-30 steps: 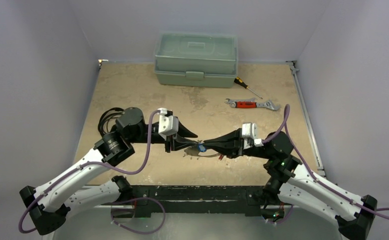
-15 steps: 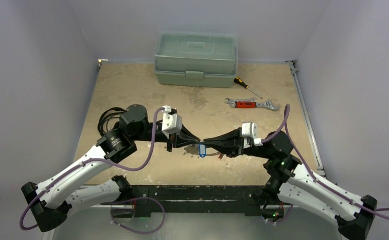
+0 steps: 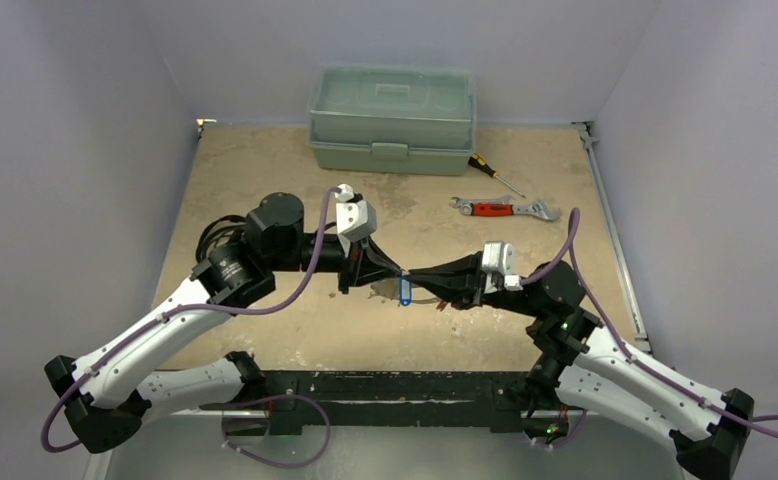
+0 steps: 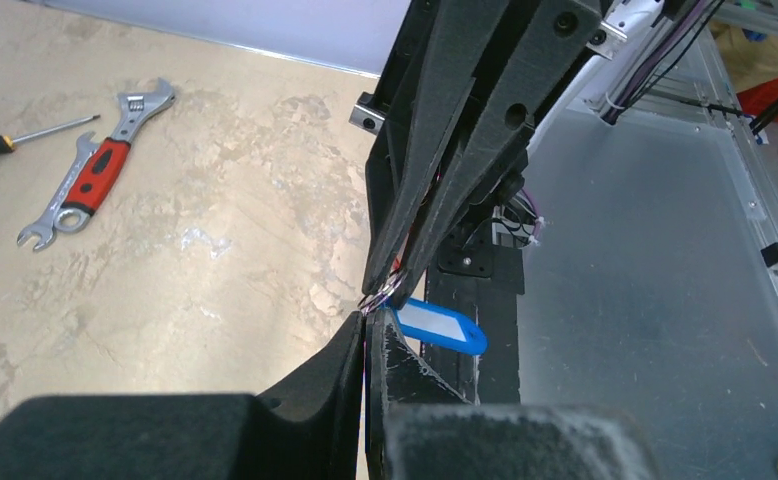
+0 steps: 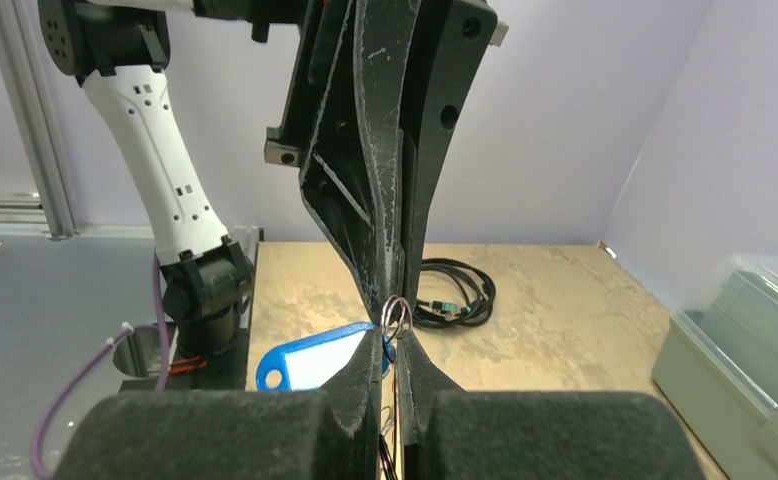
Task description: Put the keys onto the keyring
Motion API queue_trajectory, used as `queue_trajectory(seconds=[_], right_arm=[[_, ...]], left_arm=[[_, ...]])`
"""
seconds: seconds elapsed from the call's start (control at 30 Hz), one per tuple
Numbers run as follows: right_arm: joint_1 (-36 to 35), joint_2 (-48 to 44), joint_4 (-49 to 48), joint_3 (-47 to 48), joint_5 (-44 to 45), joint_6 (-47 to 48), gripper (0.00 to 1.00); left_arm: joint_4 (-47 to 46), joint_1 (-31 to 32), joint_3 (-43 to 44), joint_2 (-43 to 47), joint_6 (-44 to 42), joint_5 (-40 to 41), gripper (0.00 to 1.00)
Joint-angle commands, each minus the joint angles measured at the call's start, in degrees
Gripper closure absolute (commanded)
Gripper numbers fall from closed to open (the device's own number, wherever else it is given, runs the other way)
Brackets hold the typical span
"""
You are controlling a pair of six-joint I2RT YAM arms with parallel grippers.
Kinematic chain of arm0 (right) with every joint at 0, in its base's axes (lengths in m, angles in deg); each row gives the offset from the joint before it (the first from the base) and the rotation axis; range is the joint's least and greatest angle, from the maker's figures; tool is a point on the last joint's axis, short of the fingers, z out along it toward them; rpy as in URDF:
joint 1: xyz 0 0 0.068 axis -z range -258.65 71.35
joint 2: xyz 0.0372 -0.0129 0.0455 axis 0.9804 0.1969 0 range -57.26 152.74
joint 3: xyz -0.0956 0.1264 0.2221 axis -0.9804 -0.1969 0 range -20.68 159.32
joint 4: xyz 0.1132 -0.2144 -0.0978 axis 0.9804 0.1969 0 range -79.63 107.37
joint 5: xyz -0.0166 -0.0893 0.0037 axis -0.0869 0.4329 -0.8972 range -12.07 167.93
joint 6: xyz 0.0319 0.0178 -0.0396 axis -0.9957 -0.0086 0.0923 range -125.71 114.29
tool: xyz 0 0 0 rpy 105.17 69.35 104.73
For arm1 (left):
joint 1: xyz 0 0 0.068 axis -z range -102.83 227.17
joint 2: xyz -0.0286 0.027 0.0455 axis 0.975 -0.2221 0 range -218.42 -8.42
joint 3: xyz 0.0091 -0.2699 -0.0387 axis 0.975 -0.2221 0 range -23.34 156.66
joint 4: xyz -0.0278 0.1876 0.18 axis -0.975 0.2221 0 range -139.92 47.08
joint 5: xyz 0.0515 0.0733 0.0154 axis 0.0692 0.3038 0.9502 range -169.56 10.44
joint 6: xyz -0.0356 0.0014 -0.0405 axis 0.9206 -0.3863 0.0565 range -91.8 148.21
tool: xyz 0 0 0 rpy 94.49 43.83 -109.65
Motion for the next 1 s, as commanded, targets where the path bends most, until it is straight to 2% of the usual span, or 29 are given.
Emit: queue_trajectory(seconds=[0.0, 0.33, 0.67, 0.83, 0.87, 0.97], right_arm=[[0.1, 0.6, 0.5, 2.3, 1.1, 1.4, 1.0], [0.0, 0.8, 0.5, 2.3, 1.2, 1.4, 1.0], [0.0, 1.5, -1.1, 2.6, 1.9, 0.9, 1.0], [0.0, 0.3, -0.9, 2.3, 2.0, 0.8, 1.0], [0.0, -0.1, -1.1, 2.2, 1.7, 0.7, 1.0], [0.0, -1.4, -1.5, 2.5, -1.5, 0.1, 1.0]], left_arm=[[2.0, 0.1, 5.9, -0.4, 3.3, 4.0, 1.0], [9.9, 0.1, 13.3, -3.5, 6.4, 6.7, 1.0], [4.8, 0.7, 11.0, -4.6, 14.0, 2.9, 1.0], [6.8, 1.1, 11.4, -4.0, 12.5, 5.6, 1.0], [7.5, 1.1, 11.6, -3.4, 10.8, 6.2, 0.98], [8.9, 1.1, 11.1, 0.2, 1.7, 8.9, 0.72]])
